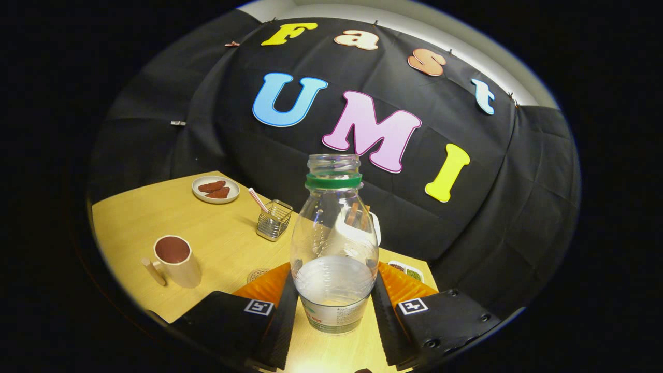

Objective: Take the bottle from table, then pour the juice into the cup, finally place the bottle on the coaster

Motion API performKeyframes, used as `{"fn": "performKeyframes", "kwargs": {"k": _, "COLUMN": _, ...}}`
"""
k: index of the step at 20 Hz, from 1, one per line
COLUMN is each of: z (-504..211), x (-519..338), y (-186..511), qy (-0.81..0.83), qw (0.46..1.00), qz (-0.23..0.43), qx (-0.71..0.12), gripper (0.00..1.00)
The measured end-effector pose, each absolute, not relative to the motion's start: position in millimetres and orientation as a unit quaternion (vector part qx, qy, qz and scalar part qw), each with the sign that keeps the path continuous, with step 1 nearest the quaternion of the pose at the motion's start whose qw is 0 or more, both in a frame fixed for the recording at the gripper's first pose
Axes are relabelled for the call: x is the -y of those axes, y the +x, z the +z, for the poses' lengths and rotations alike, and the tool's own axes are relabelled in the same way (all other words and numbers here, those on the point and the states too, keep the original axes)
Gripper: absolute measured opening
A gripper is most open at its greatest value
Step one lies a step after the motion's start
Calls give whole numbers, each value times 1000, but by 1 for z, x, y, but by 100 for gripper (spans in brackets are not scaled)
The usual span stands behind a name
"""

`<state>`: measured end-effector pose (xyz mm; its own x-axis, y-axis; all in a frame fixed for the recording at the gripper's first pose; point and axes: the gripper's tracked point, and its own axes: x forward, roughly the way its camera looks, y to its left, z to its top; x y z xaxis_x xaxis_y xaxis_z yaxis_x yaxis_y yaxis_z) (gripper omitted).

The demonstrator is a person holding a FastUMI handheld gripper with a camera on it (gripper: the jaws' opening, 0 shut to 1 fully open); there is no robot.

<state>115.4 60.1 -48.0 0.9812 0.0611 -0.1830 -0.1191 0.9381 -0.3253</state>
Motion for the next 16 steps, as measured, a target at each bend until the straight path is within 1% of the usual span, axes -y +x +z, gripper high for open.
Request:
{"fn": "performKeyframes", "kwargs": {"k": 10, "z": -47, "x": -80, "y": 120, "qy": -289, "qw": 954, "qz": 54, "qx": -59, "gripper": 71}}
{"fn": "performKeyframes", "kwargs": {"k": 16, "z": -57, "x": -105, "y": 126, "qy": -370, "qw": 925, "qz": 68, "qx": -55, "gripper": 71}}
